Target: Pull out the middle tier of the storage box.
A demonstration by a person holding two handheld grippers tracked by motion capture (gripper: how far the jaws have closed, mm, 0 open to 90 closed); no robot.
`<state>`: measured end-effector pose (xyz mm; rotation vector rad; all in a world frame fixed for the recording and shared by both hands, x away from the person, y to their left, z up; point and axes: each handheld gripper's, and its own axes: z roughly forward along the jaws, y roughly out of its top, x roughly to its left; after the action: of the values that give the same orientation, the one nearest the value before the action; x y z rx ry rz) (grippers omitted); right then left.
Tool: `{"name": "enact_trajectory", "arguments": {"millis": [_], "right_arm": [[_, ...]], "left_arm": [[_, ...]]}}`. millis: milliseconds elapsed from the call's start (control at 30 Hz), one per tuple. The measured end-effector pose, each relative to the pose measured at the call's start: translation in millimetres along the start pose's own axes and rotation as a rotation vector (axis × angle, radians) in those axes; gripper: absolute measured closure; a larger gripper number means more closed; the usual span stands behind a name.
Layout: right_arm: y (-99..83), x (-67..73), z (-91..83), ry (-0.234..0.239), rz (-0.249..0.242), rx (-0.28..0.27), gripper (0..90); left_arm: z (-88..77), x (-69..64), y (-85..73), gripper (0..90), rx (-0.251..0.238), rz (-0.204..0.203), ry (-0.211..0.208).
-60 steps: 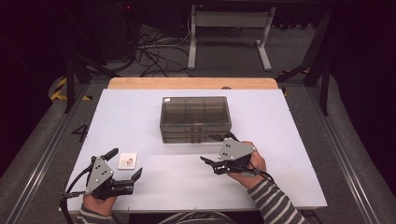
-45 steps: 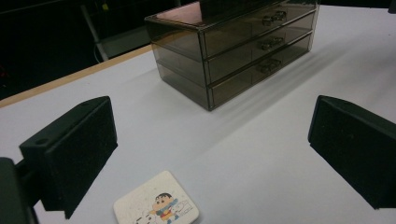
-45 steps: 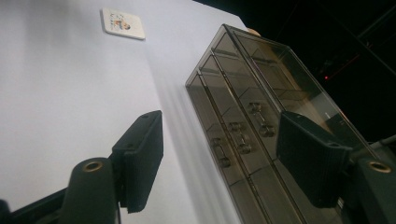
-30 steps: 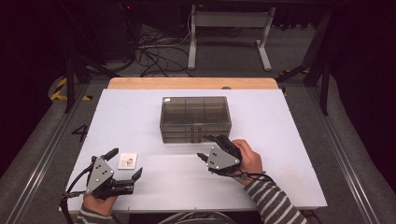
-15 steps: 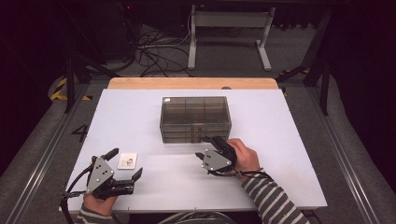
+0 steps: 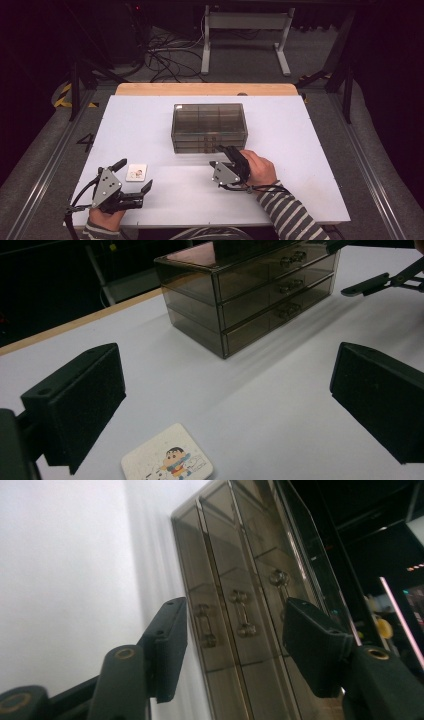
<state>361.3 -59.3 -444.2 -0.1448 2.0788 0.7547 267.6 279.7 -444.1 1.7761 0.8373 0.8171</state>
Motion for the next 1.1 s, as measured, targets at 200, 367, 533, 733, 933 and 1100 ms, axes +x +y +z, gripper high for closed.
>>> {"name": "enact_trajectory", "arguments": {"millis": [200, 367, 533, 733, 933, 1100], "right_arm": [[1.0, 7.5, 4.8, -0.08, -0.067, 0.037, 50.3], [2.4, 15.3, 9.3, -0.133, -0.114, 0.059, 55.5], [2.7, 23.0, 14.4, -0.172, -0.156, 0.083, 56.9], [2.4, 26.1, 18.9, -0.207, -0.176, 0.111, 57.9], [1.0, 29.6, 24.8, -0.234, -0.211, 0.143, 59.1], [-0.7, 31.2, 30.3, -0.262, -0.212, 0.183, 61.4]], "left_arm": [[0.1, -0.3, 0.0, 2.0, 0.003, 0.0, -0.003], [0.1, -0.3, 0.1, 2.0, 0.003, 0.0, -0.003], [0.7, -0.8, 0.0, 2.4, 0.005, -0.001, -0.001], [0.4, -0.7, 0.1, 2.4, 0.005, 0.0, -0.001], [0.6, -0.8, 0.0, 2.4, 0.004, 0.001, -0.001], [0.8, -1.1, 0.0, 2.4, 0.003, 0.0, -0.002]]}}
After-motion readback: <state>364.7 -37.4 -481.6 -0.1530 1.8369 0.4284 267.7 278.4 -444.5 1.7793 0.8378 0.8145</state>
